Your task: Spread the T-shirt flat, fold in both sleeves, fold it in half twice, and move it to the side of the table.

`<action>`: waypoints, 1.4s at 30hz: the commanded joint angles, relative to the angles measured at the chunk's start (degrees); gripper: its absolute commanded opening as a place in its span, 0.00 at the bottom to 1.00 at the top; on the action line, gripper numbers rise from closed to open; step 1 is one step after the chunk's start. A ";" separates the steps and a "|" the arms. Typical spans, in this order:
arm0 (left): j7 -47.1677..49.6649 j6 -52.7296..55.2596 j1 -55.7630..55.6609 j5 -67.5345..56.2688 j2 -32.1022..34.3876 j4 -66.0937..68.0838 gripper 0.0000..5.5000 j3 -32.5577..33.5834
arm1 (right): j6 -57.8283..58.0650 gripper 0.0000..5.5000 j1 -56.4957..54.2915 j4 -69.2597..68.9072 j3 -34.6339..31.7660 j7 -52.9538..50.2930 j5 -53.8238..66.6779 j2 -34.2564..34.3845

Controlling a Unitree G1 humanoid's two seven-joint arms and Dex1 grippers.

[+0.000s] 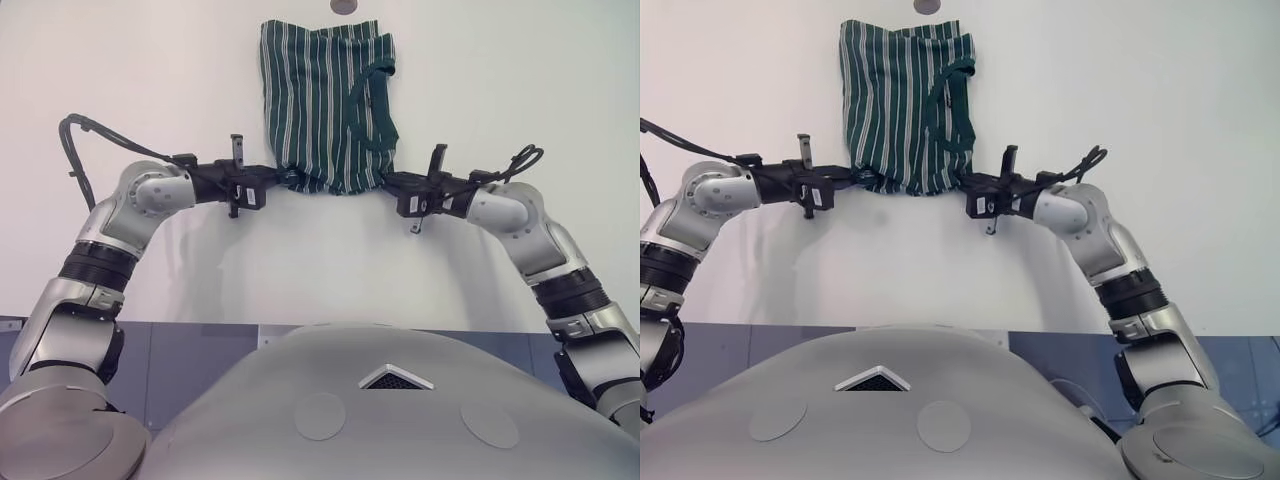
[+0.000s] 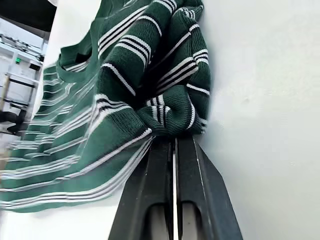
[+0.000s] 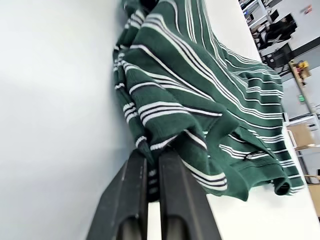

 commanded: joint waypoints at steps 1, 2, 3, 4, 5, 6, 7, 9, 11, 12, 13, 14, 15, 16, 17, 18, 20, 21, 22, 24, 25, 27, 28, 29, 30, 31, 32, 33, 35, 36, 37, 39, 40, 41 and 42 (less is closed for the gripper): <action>-17.80 26.97 9.11 -21.49 12.23 -20.09 0.00 1.84 | 18.60 0.01 3.18 -16.91 -2.93 12.93 17.38 -5.88; -19.92 33.69 10.29 -27.38 15.26 -25.26 0.00 3.97 | 23.56 0.01 3.51 -21.00 -4.33 15.13 21.71 -7.74; -21.23 39.82 10.01 -33.38 17.37 -28.83 0.00 6.50 | 28.44 0.01 3.22 -24.71 -6.32 16.33 26.65 -9.20; -20.94 44.64 7.72 -37.88 17.01 -30.04 0.00 8.92 | 32.89 0.01 1.57 -26.62 -8.65 15.89 31.19 -8.84; -20.33 48.75 5.25 -41.44 16.13 -30.53 0.00 10.91 | 36.88 0.01 -0.56 -27.31 -10.62 14.98 34.90 -7.92; -18.79 51.68 2.22 -43.28 14.27 -29.59 0.00 12.43 | 40.20 0.01 -3.54 -26.41 -12.25 13.54 37.59 -6.33; -16.66 53.79 -0.88 -43.49 11.80 -27.20 0.00 13.34 | 42.50 0.01 -7.17 -23.82 -12.99 12.04 38.62 -4.26; -12.26 56.42 -5.24 -41.57 7.52 -21.99 0.00 14.03 | 45.30 0.01 -13.46 -17.73 -12.87 8.26 38.11 -0.15; -6.77 58.65 -8.22 -38.93 3.24 -16.04 0.00 14.42 | 44.94 0.01 -20.32 -8.20 -10.37 4.58 34.28 4.96; -4.10 59.05 -9.62 -36.71 1.45 -13.04 0.00 14.19 | 44.09 0.01 -23.95 -2.04 -9.20 2.99 32.06 7.59; -1.78 59.48 -10.98 -34.87 -0.15 -10.47 0.00 14.15 | 43.19 0.01 -26.92 3.37 -8.55 1.81 30.39 9.67; 0.32 59.86 -12.63 -33.26 -1.83 -7.54 0.00 14.16 | 41.93 0.01 -29.79 9.29 -8.24 0.42 28.56 11.51; 2.75 60.63 -14.49 -32.50 -4.05 -4.45 0.00 14.87 | 40.52 0.01 -32.42 15.28 -7.96 -1.09 26.61 13.14; 4.43 60.83 -16.10 -31.78 -6.01 -1.95 0.00 15.35 | 39.18 0.01 -34.53 20.26 -7.90 -2.22 25.18 14.60; 5.92 60.82 -17.55 -30.70 -7.78 0.53 0.00 15.33 | 38.05 0.01 -36.33 24.81 -7.86 -3.46 23.82 15.94; 7.32 60.88 -18.76 -29.98 -9.64 2.96 0.00 15.52 | 36.34 0.09 -37.70 28.96 -7.59 -4.94 22.04 16.94; 11.38 60.70 -20.50 -28.52 -13.17 7.54 0.08 16.60 | 32.33 0.17 -39.15 35.22 -7.28 -7.66 18.85 18.53; 14.32 59.85 -20.72 -26.78 -14.80 10.07 0.08 16.76 | 29.89 0.17 -39.37 37.25 -7.61 -9.10 17.67 19.33; 17.54 58.65 -20.31 -25.27 -16.31 12.02 0.08 17.40 | 27.01 0.17 -39.64 38.86 -8.95 -11.16 17.38 20.21; 22.43 55.85 -19.38 -23.52 -18.14 14.44 0.08 19.69 | 22.91 0.17 -40.09 39.99 -12.40 -13.38 18.53 21.55; 24.46 53.80 -19.00 -23.29 -18.56 15.18 0.08 21.55 | 22.33 0.17 -39.46 38.90 -13.19 -11.39 20.01 21.99; 28.74 50.14 -19.50 -24.59 -19.11 16.55 0.09 27.51 | 25.42 0.07 -37.44 37.42 -11.77 -3.97 21.89 22.82; 30.05 48.86 -20.35 -25.02 -19.31 17.68 0.09 29.66 | 28.24 0.03 -36.56 37.20 -11.06 -0.61 22.80 23.13; 30.86 47.79 -20.87 -25.08 -19.41 18.55 0.09 31.10 | 31.77 0.01 -36.22 37.84 -10.58 2.39 23.64 23.51; 30.92 47.09 -21.33 -24.82 -19.61 19.40 0.09 31.59 | 35.16 0.01 -35.66 38.15 -10.28 5.31 24.77 23.56; 30.69 46.70 -21.27 -24.37 -19.92 19.75 0.09 31.63 | 39.10 0.01 -34.81 37.70 -9.92 8.65 26.05 23.37; 30.29 46.40 -20.86 -23.99 -20.18 19.77 0.09 31.55 | 41.94 0.01 -33.62 36.72 -9.61 10.64 26.77 23.19; 30.14 46.53 -20.28 -23.89 -20.52 19.66 0.09 31.58 | 43.83 0.01 -33.01 37.66 -9.51 10.68 26.54 23.32; 30.11 46.93 -19.66 -23.96 -21.35 19.60 0.09 31.81 | 46.29 0.01 -32.18 40.46 -9.83 8.86 25.38 23.71; 30.26 47.12 -20.10 -24.12 -21.91 19.93 0.09 32.08 | 46.85 0.01 -31.80 42.12 -9.41 8.23 24.49 23.78; 30.34 47.20 -20.65 -24.08 -22.32 20.27 0.09 32.22 | 47.23 0.01 -31.68 43.89 -9.18 7.46 23.77 23.95; 30.61 47.20 -21.74 -23.74 -22.98 20.76 0.09 32.19 | 45.10 0.01 -32.31 51.27 -10.51 0.37 21.67 24.19; 30.67 47.24 -21.81 -23.66 -23.22 20.51 0.09 32.18 | 42.99 0.01 -32.18 54.81 -12.53 -5.00 21.30 23.39; 30.77 47.32 -21.69 -23.62 -23.43 20.07 0.09 32.22 | 40.93 0.01 -31.78 57.58 -14.52 -9.72 21.28 22.14; 31.21 47.63 -20.74 -23.88 -23.64 18.61 0.09 32.61 | 38.49 0.01 -30.33 59.48 -17.57 -15.58 21.85 19.55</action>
